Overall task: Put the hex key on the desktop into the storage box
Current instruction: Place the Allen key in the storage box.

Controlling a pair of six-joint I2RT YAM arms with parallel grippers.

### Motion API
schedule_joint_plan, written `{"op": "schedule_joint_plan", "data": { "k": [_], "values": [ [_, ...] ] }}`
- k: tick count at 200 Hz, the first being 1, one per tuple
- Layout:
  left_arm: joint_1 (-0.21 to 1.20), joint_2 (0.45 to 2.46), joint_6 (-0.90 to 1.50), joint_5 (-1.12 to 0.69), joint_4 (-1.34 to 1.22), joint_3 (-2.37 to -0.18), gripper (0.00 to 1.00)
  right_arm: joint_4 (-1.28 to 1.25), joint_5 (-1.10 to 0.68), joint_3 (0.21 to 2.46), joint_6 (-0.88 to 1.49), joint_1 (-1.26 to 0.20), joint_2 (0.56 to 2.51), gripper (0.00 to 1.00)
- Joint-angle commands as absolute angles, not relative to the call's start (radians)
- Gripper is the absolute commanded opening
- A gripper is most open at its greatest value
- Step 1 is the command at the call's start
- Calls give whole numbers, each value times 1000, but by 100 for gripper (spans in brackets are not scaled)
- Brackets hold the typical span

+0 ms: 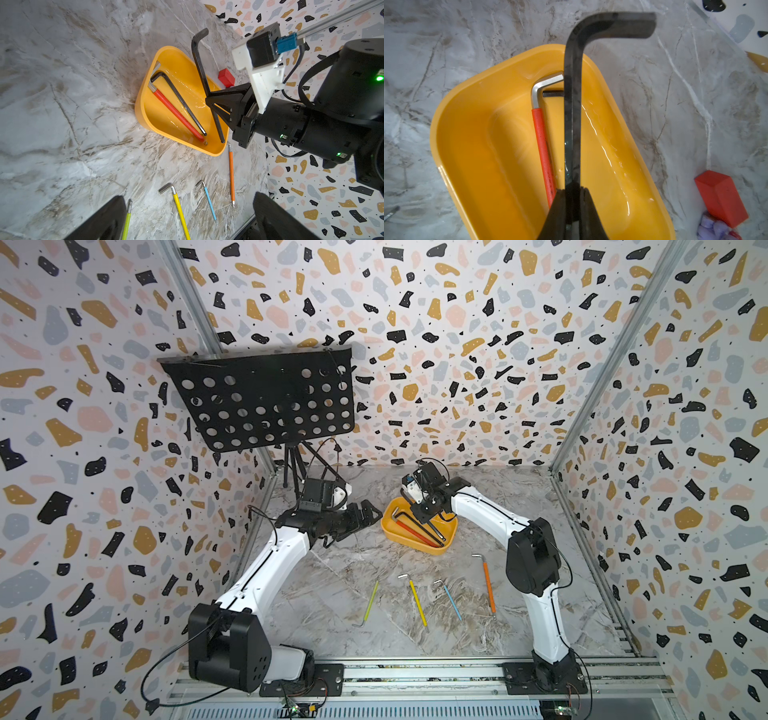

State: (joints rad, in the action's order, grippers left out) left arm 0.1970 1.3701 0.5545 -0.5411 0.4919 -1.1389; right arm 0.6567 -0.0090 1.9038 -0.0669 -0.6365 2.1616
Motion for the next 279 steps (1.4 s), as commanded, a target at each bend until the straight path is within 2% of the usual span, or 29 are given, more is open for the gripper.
{"op": "schedule_joint_plan", "data": {
  "k": [1,72,108,139,173,222,279],
  "values": [
    [190,1380,555,-551,462,-1132,100,572,-73,1837,-47,-635,2092,0],
    [190,1388,552,-548,462,-1130,100,550,-108,1726,-23,-635,2068,0],
    [190,1397,548,-542,461,-1129,100,552,-92,1726,2,-636,2044,35],
    [190,1399,540,-549,464,-1129,100,544,-56,1715,16,-635,1990,48],
    [190,1392,524,-552,463,-1127,100,526,21,1639,47,-635,1842,49],
    [190,1322,511,-514,472,-1104,100,539,163,1398,72,-632,1503,52],
    [192,1164,603,-616,497,-948,100,655,206,1110,177,-617,1171,55]
  ]
}}
